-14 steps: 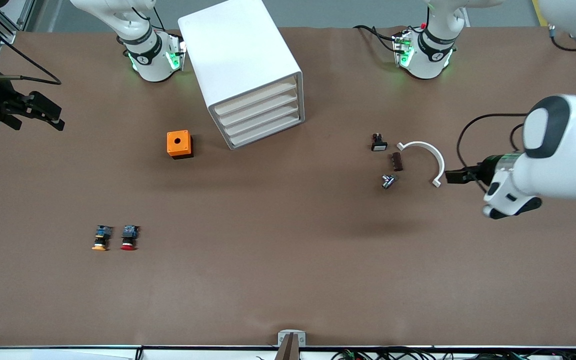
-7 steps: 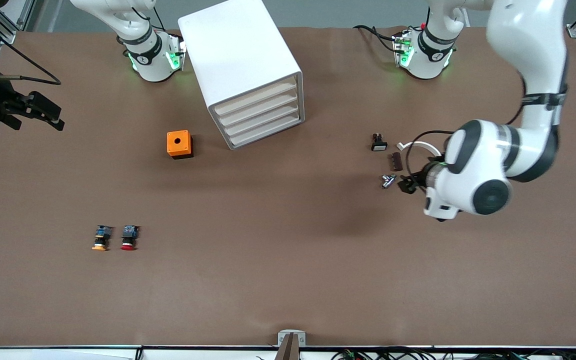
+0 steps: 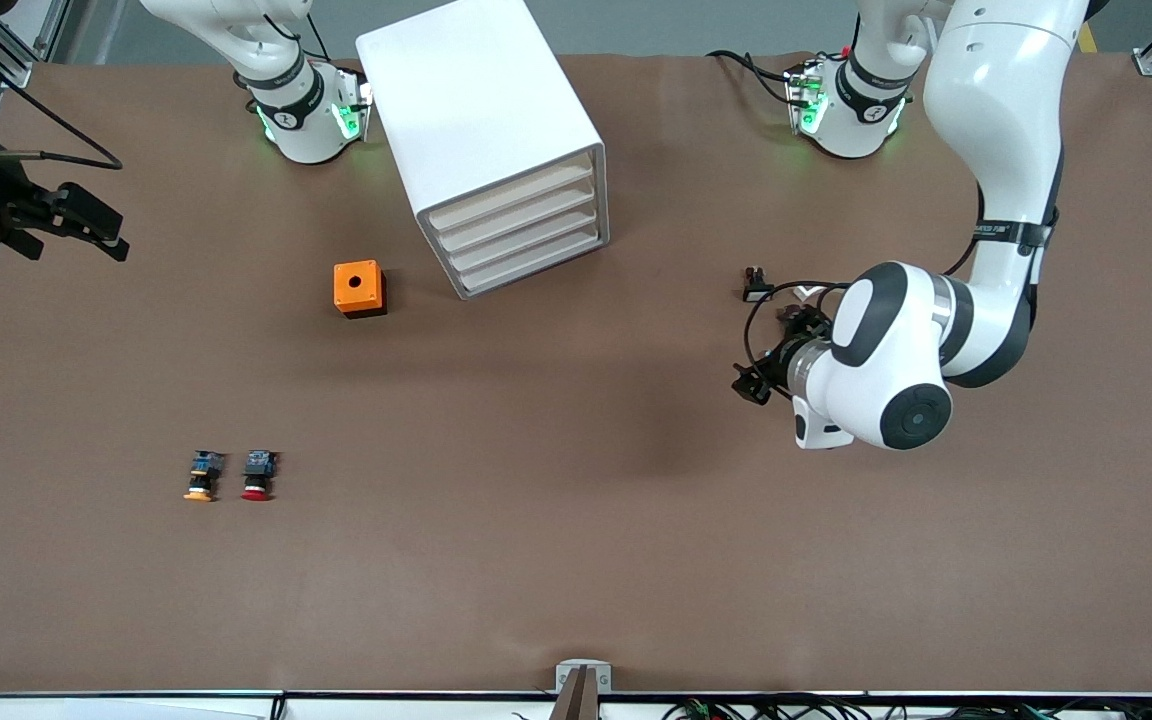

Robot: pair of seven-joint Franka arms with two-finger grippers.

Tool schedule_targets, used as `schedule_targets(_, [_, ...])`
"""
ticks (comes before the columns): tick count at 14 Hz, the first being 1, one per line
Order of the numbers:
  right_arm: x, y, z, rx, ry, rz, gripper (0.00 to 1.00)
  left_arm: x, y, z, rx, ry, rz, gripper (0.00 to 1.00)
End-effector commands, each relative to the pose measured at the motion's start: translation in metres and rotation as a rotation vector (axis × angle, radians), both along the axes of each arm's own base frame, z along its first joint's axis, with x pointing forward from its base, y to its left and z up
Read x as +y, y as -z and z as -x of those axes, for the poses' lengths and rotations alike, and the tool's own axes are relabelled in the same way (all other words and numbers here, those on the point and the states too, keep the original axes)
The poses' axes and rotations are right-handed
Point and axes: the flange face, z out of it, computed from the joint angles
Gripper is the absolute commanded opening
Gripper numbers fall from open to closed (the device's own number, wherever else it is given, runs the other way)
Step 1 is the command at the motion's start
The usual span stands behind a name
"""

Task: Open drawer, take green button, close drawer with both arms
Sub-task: 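Grasp the drawer front of the white cabinet with the left gripper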

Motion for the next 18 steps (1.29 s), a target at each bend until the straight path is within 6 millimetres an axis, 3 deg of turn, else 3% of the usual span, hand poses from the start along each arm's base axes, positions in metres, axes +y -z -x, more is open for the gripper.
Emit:
schedule_targets(1, [-0.001,-0.002,0.007,0.003,0.005,0.01,1.0,-0.019,0.009,0.001,0.08,-0.163,-0.067,1.0])
schedule_targets(6, [-0.001,-0.002,0.007,0.003,0.005,0.01,1.0,-0.072,0.014,0.013,0.216,-0.383,-0.117,1.0])
schedule_targets(8, [-0.001,-0.002,0.007,0.003,0.005,0.01,1.0,-0.096,0.026,0.023,0.3,-0.46,-0.148,1.0])
schedule_targets(10, [-0.001,-0.002,0.007,0.005,0.005,0.01,1.0,-0.116,0.041,0.034,0.401,-0.54,-0.176,1.0])
schedule_targets(14, [-0.001,-0.002,0.007,0.005,0.005,0.01,1.0,-0.135,0.081,0.038,0.637,-0.718,-0.215,1.0])
schedule_targets(18, [-0.004,-0.001,0.008,0.017,0.008,0.01,1.0,-0.17,0.126,0.07,0.774,-0.748,-0.299,1.0])
